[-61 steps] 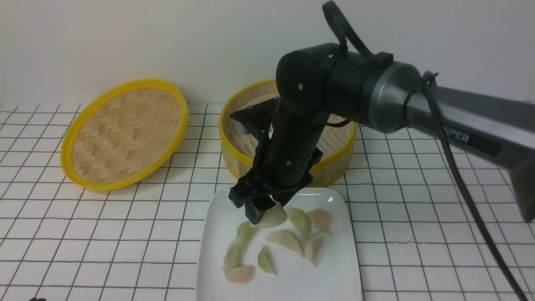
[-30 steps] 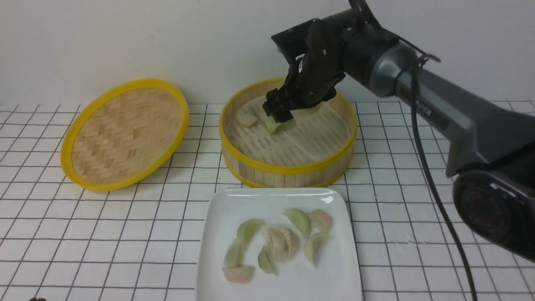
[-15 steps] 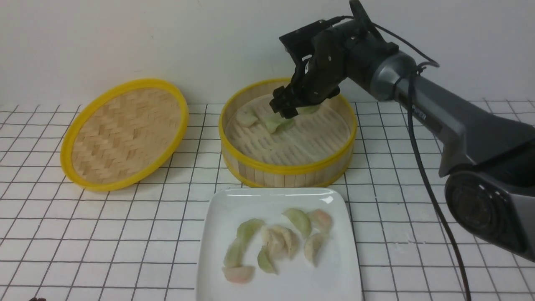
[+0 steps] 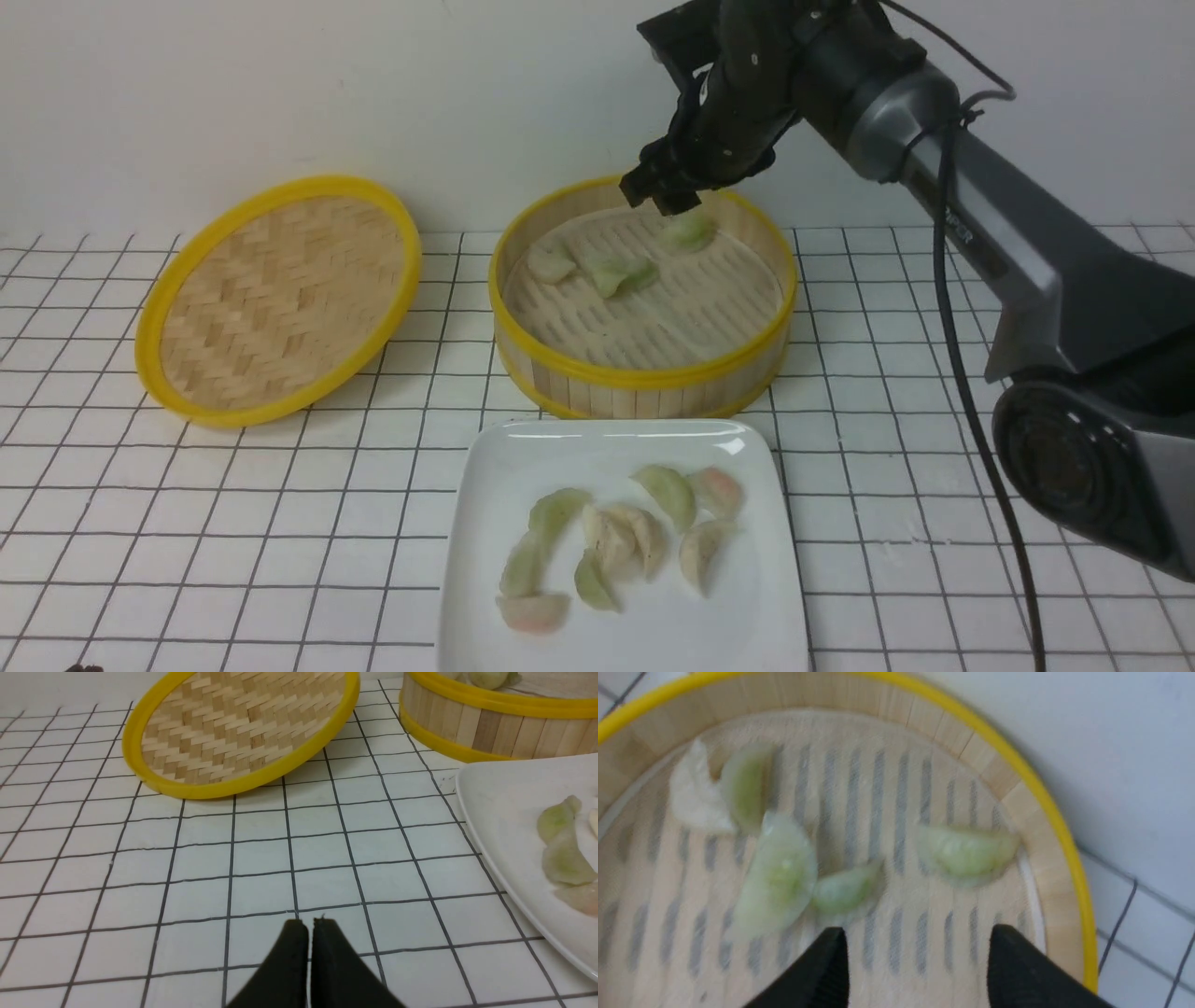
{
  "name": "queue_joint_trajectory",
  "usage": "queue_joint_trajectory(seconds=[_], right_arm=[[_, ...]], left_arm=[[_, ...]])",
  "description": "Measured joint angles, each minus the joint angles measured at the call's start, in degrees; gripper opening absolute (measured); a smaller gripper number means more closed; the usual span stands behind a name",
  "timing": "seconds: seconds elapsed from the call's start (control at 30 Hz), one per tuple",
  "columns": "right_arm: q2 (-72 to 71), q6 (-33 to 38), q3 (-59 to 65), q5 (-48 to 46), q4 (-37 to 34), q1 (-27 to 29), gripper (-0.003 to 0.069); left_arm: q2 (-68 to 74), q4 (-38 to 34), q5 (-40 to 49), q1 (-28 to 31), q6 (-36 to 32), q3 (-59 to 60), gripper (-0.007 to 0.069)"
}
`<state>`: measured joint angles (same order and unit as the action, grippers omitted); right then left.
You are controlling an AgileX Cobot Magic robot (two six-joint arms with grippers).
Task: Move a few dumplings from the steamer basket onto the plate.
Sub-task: Use the right arm to grab a dumpling from inside the steamer
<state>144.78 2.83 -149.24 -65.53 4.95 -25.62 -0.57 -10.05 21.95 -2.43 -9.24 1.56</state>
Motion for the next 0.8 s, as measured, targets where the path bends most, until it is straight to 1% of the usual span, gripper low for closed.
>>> queue_joint_trajectory(seconds=[0.1,0.23,0.37,0.4,0.53,0.63,0.8], right_arm=[[2.72,1.22,0.00,4.75,0.07,1.44,0.0318],[5.09,4.04,0.06,6.94,-1.04,3.16,0.0311],[6.28,8.13,0.06,8.68,-4.52,4.31,0.0310],[6.40,9.85,0.06,9.38,-6.35,4.53,0.0310],[6.40,14.42,0.06,10.99,-10.26,4.57,0.0337],[6.85,16.86,0.06,12.52,-12.07,4.52,0.0377],[8.84,17.60,0.06,14.96,-12.22,4.52,0.0421]], left_arm=[[0.00,0.00,0.00,0.00,0.00,0.00,-0.0006],[0.00,0.00,0.00,0.00,0.00,0.00,-0.0006],[0.00,0.00,0.00,0.00,0.00,0.00,-0.0006],[0.00,0.00,0.00,0.00,0.00,0.00,-0.0006],[0.00,0.00,0.00,0.00,0.00,0.00,-0.0006],[0.00,0.00,0.00,0.00,0.00,0.00,-0.0006],[0.00,0.00,0.00,0.00,0.00,0.00,-0.0006]])
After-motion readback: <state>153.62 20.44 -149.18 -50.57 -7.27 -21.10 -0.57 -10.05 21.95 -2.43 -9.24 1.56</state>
